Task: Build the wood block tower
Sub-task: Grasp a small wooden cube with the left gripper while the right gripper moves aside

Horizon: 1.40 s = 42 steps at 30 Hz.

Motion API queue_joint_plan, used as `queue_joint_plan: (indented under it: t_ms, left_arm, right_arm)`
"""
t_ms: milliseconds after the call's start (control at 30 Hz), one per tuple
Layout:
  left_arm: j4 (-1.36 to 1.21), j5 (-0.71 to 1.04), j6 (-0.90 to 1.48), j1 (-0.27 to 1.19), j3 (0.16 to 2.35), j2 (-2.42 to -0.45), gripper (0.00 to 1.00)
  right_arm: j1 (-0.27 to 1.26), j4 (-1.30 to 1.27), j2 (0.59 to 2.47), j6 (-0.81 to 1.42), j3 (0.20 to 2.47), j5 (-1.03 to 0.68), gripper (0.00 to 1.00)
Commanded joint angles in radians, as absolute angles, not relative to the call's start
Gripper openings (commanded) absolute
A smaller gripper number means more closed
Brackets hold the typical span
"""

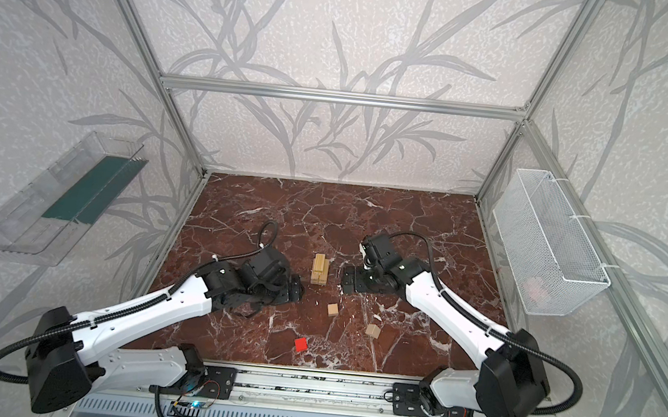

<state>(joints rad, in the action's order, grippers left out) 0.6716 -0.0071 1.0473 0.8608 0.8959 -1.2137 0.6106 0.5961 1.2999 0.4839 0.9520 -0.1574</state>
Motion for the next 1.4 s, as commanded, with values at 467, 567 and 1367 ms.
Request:
queue_joint_plan:
  t_ms: [467, 567, 1367]
  left_arm:
    - [0.729, -0.117, 1.227, 1.043, 1.285, -1.776, 0.85]
    - [0.748, -0.144, 1.245, 1.043, 1.317, -1.838, 0.82]
    - [0.753, -0.073, 1.243, 1.04, 1.414, -2.035, 0.5]
  right_arm:
    - [0.295, 0.413, 1.199, 0.415, 0.687, -0.418, 0.99]
    - [0.264, 0.401, 1.205, 0.414, 0.68, -0.431, 0.99]
    - [0.172, 0.377, 1.283, 0.396, 0.673, -0.515, 0.99]
